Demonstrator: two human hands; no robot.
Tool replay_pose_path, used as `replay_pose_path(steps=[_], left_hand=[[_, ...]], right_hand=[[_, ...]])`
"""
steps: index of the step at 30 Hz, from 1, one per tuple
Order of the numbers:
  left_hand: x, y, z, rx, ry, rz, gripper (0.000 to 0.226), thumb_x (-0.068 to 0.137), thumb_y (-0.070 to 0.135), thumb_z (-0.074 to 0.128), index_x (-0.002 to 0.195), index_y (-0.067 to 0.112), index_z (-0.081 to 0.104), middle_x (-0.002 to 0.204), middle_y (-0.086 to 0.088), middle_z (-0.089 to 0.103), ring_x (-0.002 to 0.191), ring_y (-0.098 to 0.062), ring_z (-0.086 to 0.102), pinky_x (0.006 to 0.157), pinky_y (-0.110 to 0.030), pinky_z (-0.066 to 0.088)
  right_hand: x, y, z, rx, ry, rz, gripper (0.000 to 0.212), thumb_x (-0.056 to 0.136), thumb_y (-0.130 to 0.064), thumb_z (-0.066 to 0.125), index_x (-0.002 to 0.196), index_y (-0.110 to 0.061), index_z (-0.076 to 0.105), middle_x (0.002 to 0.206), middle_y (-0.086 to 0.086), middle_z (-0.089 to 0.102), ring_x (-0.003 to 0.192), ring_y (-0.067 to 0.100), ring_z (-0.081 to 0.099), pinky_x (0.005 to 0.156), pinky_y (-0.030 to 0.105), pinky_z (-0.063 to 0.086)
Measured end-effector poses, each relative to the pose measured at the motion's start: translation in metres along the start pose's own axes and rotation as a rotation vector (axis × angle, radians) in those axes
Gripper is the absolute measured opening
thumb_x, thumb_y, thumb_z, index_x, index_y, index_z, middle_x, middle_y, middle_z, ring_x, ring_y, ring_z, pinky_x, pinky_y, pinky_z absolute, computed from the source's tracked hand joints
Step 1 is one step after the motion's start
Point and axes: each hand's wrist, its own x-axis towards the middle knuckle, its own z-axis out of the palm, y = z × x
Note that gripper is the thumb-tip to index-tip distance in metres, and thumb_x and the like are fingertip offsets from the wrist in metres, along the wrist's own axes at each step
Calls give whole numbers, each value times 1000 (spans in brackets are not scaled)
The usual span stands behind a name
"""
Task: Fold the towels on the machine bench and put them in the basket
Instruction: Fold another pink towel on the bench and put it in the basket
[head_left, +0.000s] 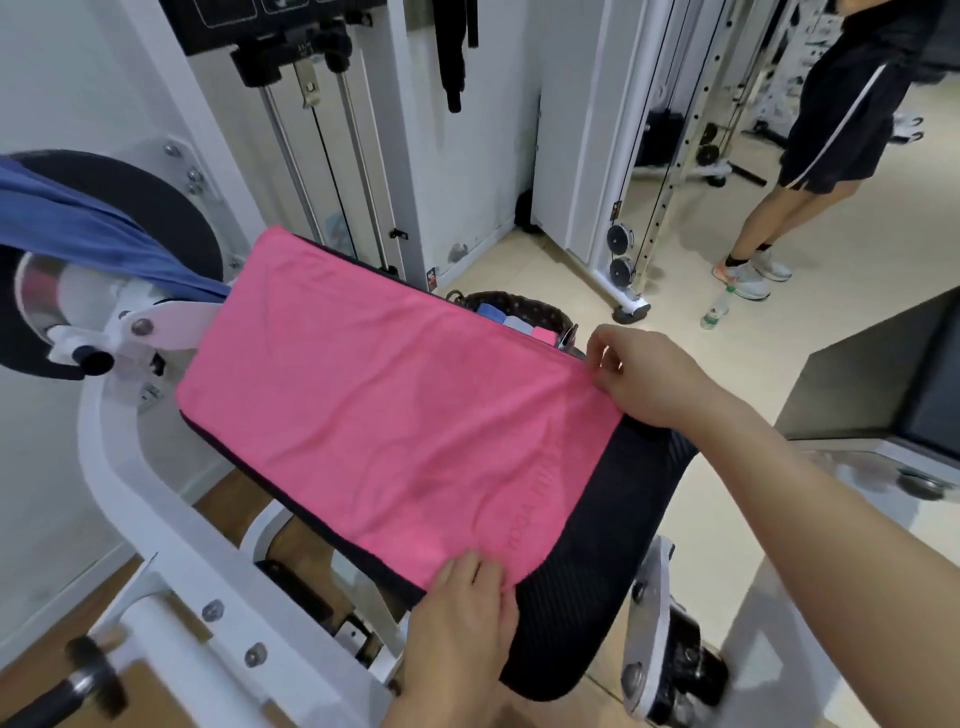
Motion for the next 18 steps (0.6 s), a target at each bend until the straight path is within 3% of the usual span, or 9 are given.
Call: replay_pose_path(steps=[2,8,10,13,16,18], left_hand=[[-2,-1,1,-25,13,-6,18,72,33,47,60,20,50,63,9,47,59,-11,52,46,-21,43],[-15,9,-8,-17,-42,-6,12,56,33,56,56,27,46,50,15,45,46,-4,45,44,-15,19],[-18,8,-5,-48,-40,-25,12,58,32,58,61,28,47,53,15,47,50,-4,47,45,-14,22],[-19,6,0,-96,-71,-10,6,67,33,50,68,31,55,64,16,52,62,-6,54,47,-16,40],[-20,6,2,-136,-131,-10,13,70,35,51,73,31,64,73,17,53,73,-4,52,51,-16,45],[-22,5,3,-179,-128,-11,11,71,34,54,73,31,64,76,18,51,77,-3,49,55,-16,47]], right_hand=[[-4,-1,-1,-118,-14,-14,27,83,-6,50,83,-32,58,74,-15,51,81,18,50,67,32,37],[-18,-2,-5,-415,-2,-31,29,83,-7,47,92,-29,64,100,-6,58,101,21,53,77,36,34],[-23,-5,-1,-529,69,-92,27,84,-8,47,97,-25,64,109,-1,52,106,23,46,78,38,37],[-31,-16,11,-499,137,-408,38,78,-8,38,106,-19,62,123,5,51,113,28,46,77,39,44],[-36,-27,25,-381,-48,-592,48,83,-18,53,131,-22,53,148,7,41,132,29,40,90,47,48],[-38,-24,32,-450,-275,-549,73,85,-50,57,149,-34,25,162,0,10,146,23,14,111,49,31]])
